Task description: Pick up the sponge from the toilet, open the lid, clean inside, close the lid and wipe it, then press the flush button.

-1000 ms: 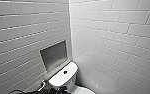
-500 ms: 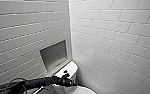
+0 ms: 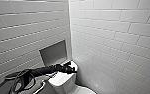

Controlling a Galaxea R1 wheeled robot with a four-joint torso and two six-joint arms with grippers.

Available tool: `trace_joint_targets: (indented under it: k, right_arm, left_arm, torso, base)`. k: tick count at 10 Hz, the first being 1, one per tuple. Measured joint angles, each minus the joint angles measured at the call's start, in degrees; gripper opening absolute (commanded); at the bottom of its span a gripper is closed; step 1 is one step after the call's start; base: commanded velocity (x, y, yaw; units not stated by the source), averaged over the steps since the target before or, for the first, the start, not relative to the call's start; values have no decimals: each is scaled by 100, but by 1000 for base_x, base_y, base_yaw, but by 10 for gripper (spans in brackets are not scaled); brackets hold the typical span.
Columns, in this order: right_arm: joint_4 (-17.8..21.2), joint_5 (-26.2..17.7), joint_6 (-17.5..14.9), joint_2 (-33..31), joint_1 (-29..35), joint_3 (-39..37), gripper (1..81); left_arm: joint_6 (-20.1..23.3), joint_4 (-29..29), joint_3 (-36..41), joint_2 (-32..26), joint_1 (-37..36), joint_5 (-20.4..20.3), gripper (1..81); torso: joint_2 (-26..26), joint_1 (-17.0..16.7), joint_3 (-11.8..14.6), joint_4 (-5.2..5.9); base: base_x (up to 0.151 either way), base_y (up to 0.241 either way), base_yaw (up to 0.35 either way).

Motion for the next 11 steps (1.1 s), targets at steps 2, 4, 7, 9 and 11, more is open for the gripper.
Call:
trace_joint_targets:
  k: [2, 4, 7, 9, 11]
  right_arm:
    - [-2, 2, -1, 40, 0, 0, 10]
    - [-18, 5, 0, 90, 0, -2, 10]
    - [-30, 5, -1, 85, 20, -17, 10]
    - [-30, 38, 0, 85, 83, -22, 10]
    - [-40, 22, -1, 85, 91, -24, 10]
  left_arm:
    - [-6, -7, -513, 188, -41, 28, 10]
    - [-22, -5, -1023, 424, -137, 129, 10]
    - [-24, 9, -1658, 739, -518, 306, 10]
    - [-27, 52, -1866, 818, -652, 386, 10]
    - [-27, 85, -2048, 816, -661, 413, 10]
  torso:
    - [2, 0, -2, 0]
    - [2, 0, -9, 0]
    - [2, 0, -356, 0]
    - [9, 4, -706, 0]
    - [11, 6, -937, 0]
  base:
    - [0, 0, 0]
    - [0, 0, 0]
    - [0, 0, 0]
    - [0, 0, 0]
    - [0, 0, 0]
